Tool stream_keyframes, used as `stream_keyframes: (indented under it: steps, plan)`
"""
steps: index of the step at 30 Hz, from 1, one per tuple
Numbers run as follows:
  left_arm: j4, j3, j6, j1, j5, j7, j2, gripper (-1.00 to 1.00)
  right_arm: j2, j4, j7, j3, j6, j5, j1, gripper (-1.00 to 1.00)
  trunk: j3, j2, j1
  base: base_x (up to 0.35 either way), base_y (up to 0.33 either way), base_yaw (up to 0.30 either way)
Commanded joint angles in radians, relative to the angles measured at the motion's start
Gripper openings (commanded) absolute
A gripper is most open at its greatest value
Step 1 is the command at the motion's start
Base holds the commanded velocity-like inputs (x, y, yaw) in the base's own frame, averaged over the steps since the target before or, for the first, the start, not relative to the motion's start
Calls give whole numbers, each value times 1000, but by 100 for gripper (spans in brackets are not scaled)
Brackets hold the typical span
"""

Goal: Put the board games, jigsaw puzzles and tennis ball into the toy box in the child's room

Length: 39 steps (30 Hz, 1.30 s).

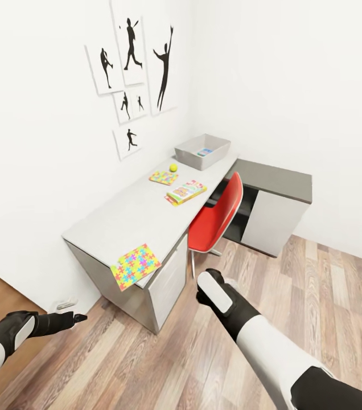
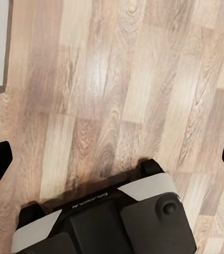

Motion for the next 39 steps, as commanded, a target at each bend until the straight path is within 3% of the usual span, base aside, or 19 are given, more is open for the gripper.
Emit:
stream_keyframes:
  steps: [1,21,25,39]
  plan:
    - [0,6,10,-1,6,0,0,100,0,7,-4,6,-8,-4,7,100,0,-2,1,0,0,60]
    - [0,6,12,-1,5,1,-17,100,-1,42,37,14,-39,-1,34,100,33,-2,1,0,0,62]
    - [1,6,13,-1,6,0,-28,100,-18,43,47,14,-39,-1,34,100,40,-2,1,0,0,62]
    - [1,6,13,0,5,0,-34,100,-34,83,97,16,-37,-1,34,100,63,-2,1,0,0,63]
